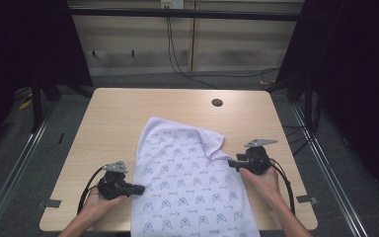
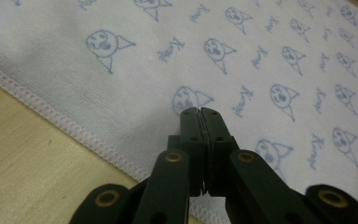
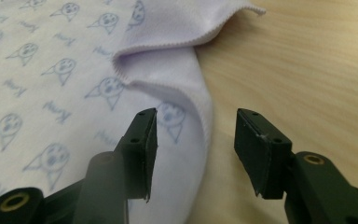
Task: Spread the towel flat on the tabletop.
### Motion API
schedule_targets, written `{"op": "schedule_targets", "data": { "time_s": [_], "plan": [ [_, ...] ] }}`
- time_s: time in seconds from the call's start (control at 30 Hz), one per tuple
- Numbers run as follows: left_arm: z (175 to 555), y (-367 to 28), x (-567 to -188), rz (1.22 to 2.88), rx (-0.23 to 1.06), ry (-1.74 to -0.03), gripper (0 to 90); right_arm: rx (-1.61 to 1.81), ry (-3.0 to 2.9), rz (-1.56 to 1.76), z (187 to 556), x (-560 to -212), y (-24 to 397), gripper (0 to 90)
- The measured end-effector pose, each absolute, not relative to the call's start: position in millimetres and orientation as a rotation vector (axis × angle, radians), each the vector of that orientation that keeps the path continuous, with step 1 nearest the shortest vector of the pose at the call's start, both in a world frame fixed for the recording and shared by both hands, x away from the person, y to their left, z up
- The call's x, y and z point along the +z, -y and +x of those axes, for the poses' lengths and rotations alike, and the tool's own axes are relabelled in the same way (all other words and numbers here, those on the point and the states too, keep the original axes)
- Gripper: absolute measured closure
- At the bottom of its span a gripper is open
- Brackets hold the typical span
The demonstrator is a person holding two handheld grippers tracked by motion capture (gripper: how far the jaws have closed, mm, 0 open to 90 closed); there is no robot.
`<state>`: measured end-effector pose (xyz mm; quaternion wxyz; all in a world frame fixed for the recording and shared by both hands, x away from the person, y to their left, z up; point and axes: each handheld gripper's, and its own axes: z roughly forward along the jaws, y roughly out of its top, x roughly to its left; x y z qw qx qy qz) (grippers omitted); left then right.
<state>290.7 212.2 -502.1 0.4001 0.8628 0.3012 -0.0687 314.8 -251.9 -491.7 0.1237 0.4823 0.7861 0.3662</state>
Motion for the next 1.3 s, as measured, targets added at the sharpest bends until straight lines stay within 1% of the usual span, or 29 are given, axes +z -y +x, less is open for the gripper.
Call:
{"op": "schedule_targets", "data": {
  "time_s": [0.07, 0.1, 0.13, 0.2, 0.23, 0.27, 0.4, 0.5, 0.57, 0.6, 0.77, 0.83, 0.87, 0.9, 0.97, 1.0, 1.07, 1.17, 1.27, 1.3],
  "plan": [
    [292, -212, -503, 2.175, -0.176, -0.764, 87.6, 1.06, -2.296, 1.397, 325, -494, 247, 51.4],
    [293, -211, -503, 2.169, -0.171, -0.767, 87.2, 1.066, -2.304, 1.388, 329, -495, 245, 55.8],
    [294, -211, -503, 2.163, -0.173, -0.772, 86.7, 1.077, -2.304, 1.384, 331, -496, 244, 67.8],
    [296, -211, -504, 2.154, -0.167, -0.777, 85.3, 1.036, -2.295, 1.369, 331, -498, 243, 83.8],
    [297, -210, -504, 2.153, -0.166, -0.778, 84.5, 1.042, -2.292, 1.374, 330, -498, 245, 88.0],
    [298, -209, -504, 2.152, -0.161, -0.776, 84.4, 1.055, -2.276, 1.398, 329, -498, 249, 88.4],
    [299, -205, -504, 2.155, -0.161, -0.774, 83.3, 1.105, -2.225, 1.503, 320, -496, 277, 87.6],
    [299, -202, -504, 2.159, -0.172, -0.762, 83.2, 1.049, -2.228, 1.562, 305, -500, 294, 85.8],
    [296, -200, -503, 2.167, -0.208, -0.749, 83.2, 1.062, -2.24, 1.56, 294, -500, 301, 88.8],
    [292, -198, -503, 2.182, -0.222, -0.728, 83.2, 1.063, -2.235, 1.549, 288, -499, 303, 90.0],
    [261, -196, -500, 2.234, -0.295, -0.657, 87.6, 1.083, -2.284, 1.527, 251, -494, 310, 90.0],
    [248, -197, -500, 2.252, -0.333, -0.614, 88.0, 1.1, -2.302, 1.515, 240, -492, 309, 90.0],
    [244, -197, -499, 2.252, -0.346, -0.604, 87.6, 1.132, -2.299, 1.496, 237, -490, 308, 88.4],
    [243, -198, -498, 2.247, -0.336, -0.599, 84.9, 1.168, -2.282, 1.488, 237, -486, 308, 84.5],
    [249, -199, -495, 2.22, -0.302, -0.618, 78.8, 1.197, -2.257, 1.45, 247, -480, 304, 79.7],
    [255, -199, -493, 2.205, -0.269, -0.637, 78.1, 1.201, -2.25, 1.443, 253, -479, 301, 76.7],
    [275, -202, -489, 2.157, -0.216, -0.696, 77.9, 1.2, -2.241, 1.427, 273, -475, 295, 71.4],
    [300, -202, -491, 2.118, -0.158, -0.78, 78.0, 1.214, -2.226, 1.387, 314, -472, 283, 67.7],
    [318, -197, -502, 2.151, -0.139, -0.829, 77.6, 1.237, -2.225, 1.39, 349, -472, 272, 63.9],
    [320, -197, -503, 2.134, -0.15, -0.823, 79.3, 1.24, -2.229, 1.388, 357, -474, 269, 62.3]
  ]
}}
